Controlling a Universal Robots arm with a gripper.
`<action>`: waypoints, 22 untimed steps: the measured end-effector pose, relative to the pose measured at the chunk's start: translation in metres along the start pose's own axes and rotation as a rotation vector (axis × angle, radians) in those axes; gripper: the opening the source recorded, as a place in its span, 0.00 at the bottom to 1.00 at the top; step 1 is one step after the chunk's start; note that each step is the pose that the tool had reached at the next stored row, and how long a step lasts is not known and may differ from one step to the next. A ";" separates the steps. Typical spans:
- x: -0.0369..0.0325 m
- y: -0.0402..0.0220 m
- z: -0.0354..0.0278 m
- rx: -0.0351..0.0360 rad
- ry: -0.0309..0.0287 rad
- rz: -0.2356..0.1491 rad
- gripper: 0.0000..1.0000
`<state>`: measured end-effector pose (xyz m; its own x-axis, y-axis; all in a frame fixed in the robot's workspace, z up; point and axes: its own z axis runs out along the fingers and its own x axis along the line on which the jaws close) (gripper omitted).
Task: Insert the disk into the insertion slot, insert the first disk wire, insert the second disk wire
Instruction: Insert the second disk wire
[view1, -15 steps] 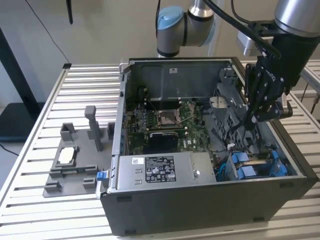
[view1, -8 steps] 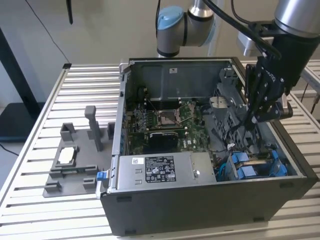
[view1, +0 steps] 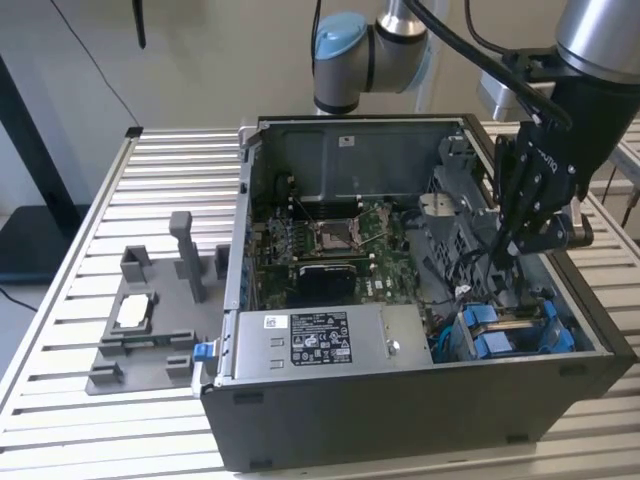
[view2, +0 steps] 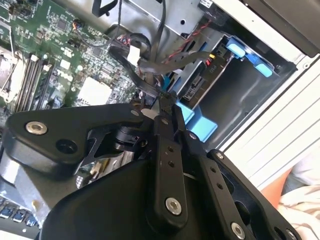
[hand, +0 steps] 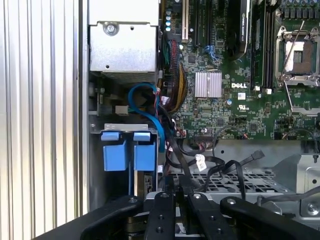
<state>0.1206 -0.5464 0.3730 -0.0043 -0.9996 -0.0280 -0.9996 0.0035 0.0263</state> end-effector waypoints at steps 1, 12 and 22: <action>0.0014 0.0000 0.0001 0.0000 0.0003 0.000 0.16; 0.0128 -0.0002 0.0042 0.0007 0.0091 0.000 0.16; 0.0153 -0.0017 0.0112 0.0180 0.0102 0.000 0.16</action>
<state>0.1220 -0.5614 0.3614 -0.0040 -0.9998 -0.0178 -1.0000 0.0038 0.0083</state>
